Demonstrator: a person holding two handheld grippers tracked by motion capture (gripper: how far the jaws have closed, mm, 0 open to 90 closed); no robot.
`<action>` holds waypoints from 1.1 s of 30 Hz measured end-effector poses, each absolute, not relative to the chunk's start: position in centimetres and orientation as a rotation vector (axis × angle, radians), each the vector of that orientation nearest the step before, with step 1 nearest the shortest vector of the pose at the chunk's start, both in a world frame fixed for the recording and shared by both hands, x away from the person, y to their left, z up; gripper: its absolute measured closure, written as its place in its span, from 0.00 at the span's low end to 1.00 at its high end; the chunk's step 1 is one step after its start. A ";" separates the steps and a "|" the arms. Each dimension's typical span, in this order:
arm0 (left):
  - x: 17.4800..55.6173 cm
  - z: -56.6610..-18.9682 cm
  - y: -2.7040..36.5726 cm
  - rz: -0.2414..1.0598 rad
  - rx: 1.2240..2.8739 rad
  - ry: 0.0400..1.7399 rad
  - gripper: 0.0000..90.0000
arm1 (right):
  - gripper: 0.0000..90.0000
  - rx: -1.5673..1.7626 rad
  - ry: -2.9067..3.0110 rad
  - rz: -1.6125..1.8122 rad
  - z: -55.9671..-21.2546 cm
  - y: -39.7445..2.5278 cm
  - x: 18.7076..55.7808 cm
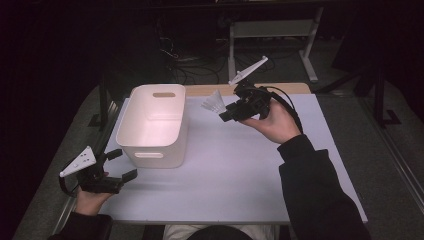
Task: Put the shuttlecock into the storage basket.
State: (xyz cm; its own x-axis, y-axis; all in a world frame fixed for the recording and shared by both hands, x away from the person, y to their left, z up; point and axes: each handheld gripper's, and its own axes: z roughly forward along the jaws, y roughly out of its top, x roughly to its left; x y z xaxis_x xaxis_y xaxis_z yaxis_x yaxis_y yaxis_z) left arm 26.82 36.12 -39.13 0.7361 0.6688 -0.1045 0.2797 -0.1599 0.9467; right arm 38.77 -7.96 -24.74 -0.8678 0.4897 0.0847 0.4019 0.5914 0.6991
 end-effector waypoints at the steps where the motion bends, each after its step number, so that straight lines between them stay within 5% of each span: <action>1: 26.8 -39.1 36.1 0.406 1.745 0.753 0.00 | 0.71 0.765 2.698 1.143 -24.7 -7.8 38.8; 33: 26.8 -39.1 36.1 0.404 1.743 0.748 0.00 | 0.71 0.657 2.744 1.180 -24.9 -3.0 40.0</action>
State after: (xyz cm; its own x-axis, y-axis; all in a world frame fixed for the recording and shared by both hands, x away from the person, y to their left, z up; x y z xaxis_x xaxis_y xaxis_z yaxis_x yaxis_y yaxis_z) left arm 26.79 36.12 -39.12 0.7388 0.6657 -0.1052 0.2773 -0.1580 0.9477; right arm 40.00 -3.00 -24.86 -0.9043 0.4172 0.0907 0.3529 0.6107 0.7089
